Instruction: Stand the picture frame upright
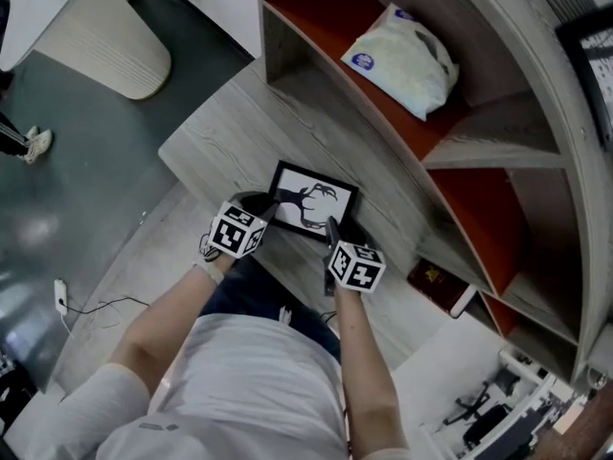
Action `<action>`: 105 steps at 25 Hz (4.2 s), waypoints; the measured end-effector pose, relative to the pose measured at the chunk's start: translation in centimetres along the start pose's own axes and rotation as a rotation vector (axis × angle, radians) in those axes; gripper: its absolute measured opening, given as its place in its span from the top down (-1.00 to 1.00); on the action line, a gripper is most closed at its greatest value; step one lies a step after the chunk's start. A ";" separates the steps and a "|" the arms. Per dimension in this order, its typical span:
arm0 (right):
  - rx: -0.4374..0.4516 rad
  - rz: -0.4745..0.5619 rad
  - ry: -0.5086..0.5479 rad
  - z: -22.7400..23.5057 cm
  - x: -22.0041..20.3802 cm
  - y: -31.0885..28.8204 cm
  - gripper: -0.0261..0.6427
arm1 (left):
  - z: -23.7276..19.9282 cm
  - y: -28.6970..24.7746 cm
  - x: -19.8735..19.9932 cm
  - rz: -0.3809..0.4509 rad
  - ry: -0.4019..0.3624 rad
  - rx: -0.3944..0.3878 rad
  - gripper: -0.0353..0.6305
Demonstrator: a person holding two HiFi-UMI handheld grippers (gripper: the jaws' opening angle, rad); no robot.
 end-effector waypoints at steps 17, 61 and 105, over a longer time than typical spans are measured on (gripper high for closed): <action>-0.093 0.070 0.279 -0.4 7.2 1.4 0.33 | 1.3 -1.3 1.0 -0.037 0.056 -0.087 0.55; -0.199 0.177 0.492 4.0 19.4 0.1 0.27 | 4.6 -8.9 9.1 -0.017 0.210 -0.170 0.52; -0.043 0.216 -0.321 4.2 9.9 -1.5 0.50 | 4.4 -8.2 8.9 0.012 0.217 -0.193 0.51</action>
Point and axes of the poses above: the fingertips, and each gripper's own axes: y backward along the fingers, z to its right, x out of its top, the point moved 3 cm from there along y, backward along the fingers, and after that the axes turned 1 degree about y, right-handed, at the moved point
